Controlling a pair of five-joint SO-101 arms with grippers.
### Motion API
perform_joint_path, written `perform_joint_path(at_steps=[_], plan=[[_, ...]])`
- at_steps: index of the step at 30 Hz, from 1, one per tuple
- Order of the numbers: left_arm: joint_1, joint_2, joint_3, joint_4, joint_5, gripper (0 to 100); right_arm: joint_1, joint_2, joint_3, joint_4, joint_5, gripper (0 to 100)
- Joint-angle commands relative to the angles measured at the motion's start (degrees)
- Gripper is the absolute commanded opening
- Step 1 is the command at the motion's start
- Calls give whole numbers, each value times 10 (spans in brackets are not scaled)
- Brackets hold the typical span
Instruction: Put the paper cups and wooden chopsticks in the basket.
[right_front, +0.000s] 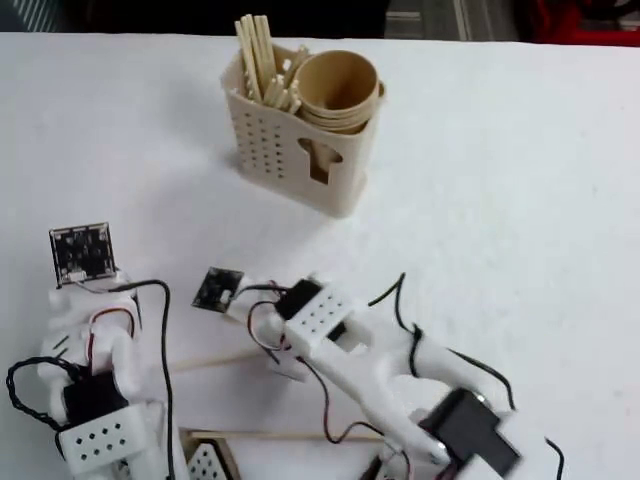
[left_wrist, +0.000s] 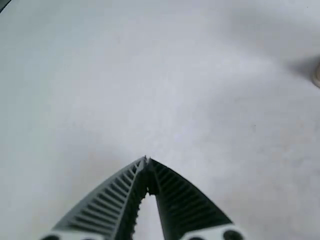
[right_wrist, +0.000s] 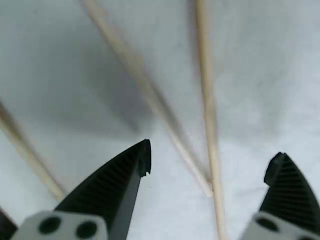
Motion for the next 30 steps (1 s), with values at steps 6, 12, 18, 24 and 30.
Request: perform_joint_path(at_steps=[6, 12, 18, 24, 30], plan=[[-6, -7, -2, -15, -6, 27, 0, 59, -21, -62, 4, 298], [-6, -7, -1, -15, -6, 27, 22, 88, -22, -112, 5, 7], [-6, -7, -1, -14, -6, 27, 60, 86, -22, -114, 50, 19], [-6, -7, -1, -14, -6, 27, 83, 58, -22, -78, 53, 17], [-6, -7, -1, -14, -6, 27, 92, -43, -19, -11, 50, 17]])
